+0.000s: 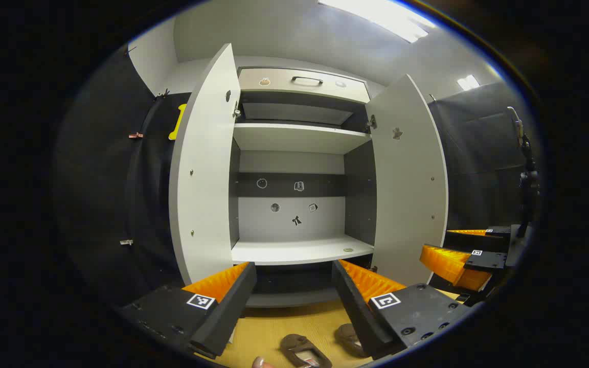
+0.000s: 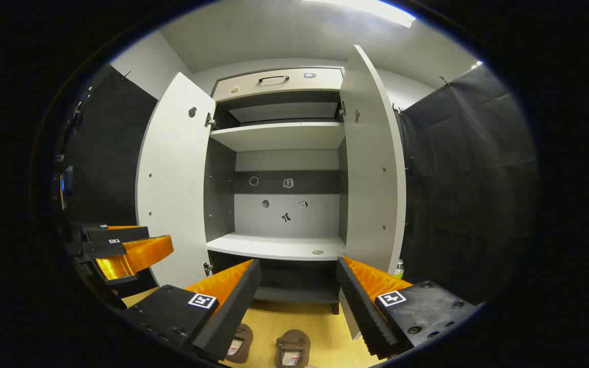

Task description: Grab one shoe with the right hand and put it into the shoe cabinet, grab the other shoe with the left hand and put it into the shoe cabinet; then close the right door with the right hand and the left door with the left hand.

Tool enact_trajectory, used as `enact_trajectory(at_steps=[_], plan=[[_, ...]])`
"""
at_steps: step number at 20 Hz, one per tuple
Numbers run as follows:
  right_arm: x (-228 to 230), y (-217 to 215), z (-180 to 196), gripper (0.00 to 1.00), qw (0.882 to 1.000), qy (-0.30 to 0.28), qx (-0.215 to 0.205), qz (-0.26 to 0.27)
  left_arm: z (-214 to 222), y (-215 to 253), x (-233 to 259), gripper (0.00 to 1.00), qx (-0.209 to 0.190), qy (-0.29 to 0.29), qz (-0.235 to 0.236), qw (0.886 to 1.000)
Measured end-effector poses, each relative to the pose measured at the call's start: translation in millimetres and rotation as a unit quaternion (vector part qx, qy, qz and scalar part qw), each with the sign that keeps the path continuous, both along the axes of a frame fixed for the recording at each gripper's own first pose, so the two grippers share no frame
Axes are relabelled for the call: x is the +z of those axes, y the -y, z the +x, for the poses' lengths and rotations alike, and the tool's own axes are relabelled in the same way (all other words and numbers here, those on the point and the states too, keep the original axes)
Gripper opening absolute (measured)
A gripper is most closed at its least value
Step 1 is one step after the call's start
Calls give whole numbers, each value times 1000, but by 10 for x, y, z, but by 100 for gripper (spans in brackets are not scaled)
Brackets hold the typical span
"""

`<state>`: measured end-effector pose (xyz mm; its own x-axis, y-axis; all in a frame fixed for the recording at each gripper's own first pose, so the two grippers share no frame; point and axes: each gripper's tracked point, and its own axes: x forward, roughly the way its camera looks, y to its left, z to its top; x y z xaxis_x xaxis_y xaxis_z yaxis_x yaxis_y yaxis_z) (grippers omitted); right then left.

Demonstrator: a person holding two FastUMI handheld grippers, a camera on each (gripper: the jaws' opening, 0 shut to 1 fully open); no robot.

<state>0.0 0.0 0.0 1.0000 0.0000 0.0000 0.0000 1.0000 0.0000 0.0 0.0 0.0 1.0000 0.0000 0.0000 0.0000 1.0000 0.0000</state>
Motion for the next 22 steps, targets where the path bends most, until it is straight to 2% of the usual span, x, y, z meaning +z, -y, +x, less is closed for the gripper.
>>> enact_trajectory(at_steps=[9,16,22], plan=[[-32,-82,-12,98,1000,-8,17,4,-20,-2,-34,95,2,-5,-1,1000],[-53,0,-11,98,1000,-13,1,7,-29,-46,-56,95,5,-6,-3,1000],[-256,-66,-46,95,999,-33,-19,8,-16,-21,-46,95,-17,3,-12,1000]])
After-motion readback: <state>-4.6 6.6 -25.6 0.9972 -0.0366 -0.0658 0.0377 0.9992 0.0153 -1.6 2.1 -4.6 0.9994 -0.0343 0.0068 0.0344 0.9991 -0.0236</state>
